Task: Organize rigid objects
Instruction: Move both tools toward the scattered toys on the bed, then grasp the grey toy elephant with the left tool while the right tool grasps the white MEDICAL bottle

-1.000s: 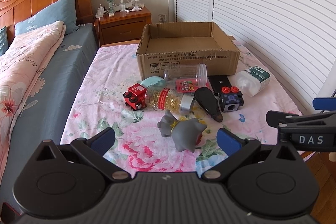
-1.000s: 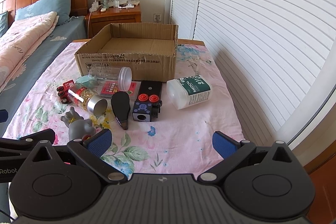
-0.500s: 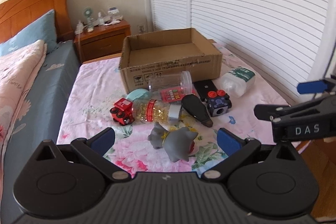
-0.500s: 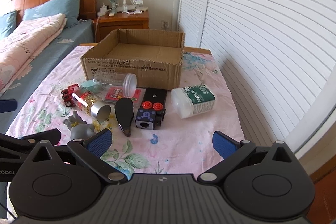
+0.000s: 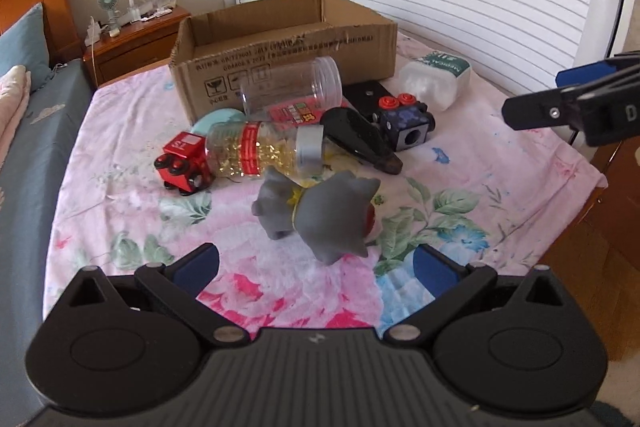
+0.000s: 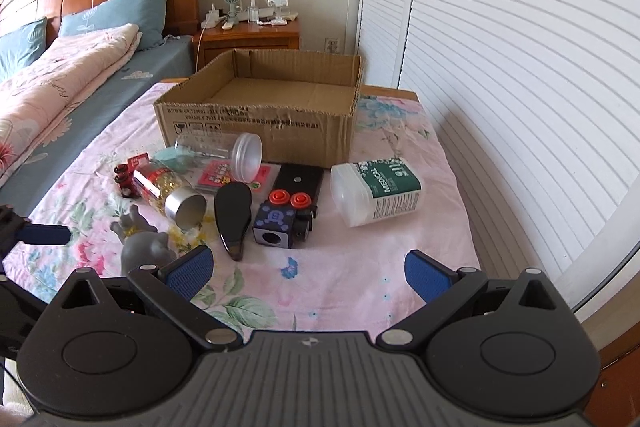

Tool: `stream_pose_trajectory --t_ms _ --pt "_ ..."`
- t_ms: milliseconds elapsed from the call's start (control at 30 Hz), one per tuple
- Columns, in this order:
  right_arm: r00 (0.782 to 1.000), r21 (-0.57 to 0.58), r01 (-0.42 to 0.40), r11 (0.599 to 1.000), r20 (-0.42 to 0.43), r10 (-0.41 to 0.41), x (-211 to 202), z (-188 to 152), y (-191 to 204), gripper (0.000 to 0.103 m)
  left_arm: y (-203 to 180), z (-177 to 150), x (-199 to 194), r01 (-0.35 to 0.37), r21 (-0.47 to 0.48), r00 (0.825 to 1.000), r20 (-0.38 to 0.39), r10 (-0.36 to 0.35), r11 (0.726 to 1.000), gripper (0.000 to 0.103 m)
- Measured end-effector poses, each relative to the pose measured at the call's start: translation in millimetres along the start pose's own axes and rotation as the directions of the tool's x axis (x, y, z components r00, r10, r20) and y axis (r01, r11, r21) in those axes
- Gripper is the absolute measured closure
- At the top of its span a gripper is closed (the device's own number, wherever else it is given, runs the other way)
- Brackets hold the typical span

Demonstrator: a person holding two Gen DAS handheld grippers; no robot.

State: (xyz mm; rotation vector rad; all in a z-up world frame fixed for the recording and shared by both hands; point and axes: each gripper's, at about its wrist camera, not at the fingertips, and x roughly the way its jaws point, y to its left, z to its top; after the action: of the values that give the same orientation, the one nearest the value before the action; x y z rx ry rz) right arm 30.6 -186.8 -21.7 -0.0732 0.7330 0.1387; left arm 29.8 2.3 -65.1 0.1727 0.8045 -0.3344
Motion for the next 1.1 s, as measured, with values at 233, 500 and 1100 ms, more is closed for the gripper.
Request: stream_pose_trajectory --t_ms 233,500,1100 --pt "1.000 -0.026 -0.009 1.000 -0.030 0.008 20.4 -7.3 -5.4 0.000 3.7 -2.3 34.1 0.077 -0.002 0.996 -0.055 -0.077 0.997 0.001" --pt "0.998 -0.016 -0.021 1.000 -0.068 0.020 44.6 -11.3 -16.9 0.000 8.1 0.7 42.6 0.062 -0.009 0.997 -0.040 -0.062 0.998 0.000" --pt "0.996 -0.008 -0.034 0.999 -0.085 0.033 74.8 0.0 -43.8 0.000 12.0 20.5 42.2 0.091 0.091 0.996 0.015 -0.092 0.992 0.005"
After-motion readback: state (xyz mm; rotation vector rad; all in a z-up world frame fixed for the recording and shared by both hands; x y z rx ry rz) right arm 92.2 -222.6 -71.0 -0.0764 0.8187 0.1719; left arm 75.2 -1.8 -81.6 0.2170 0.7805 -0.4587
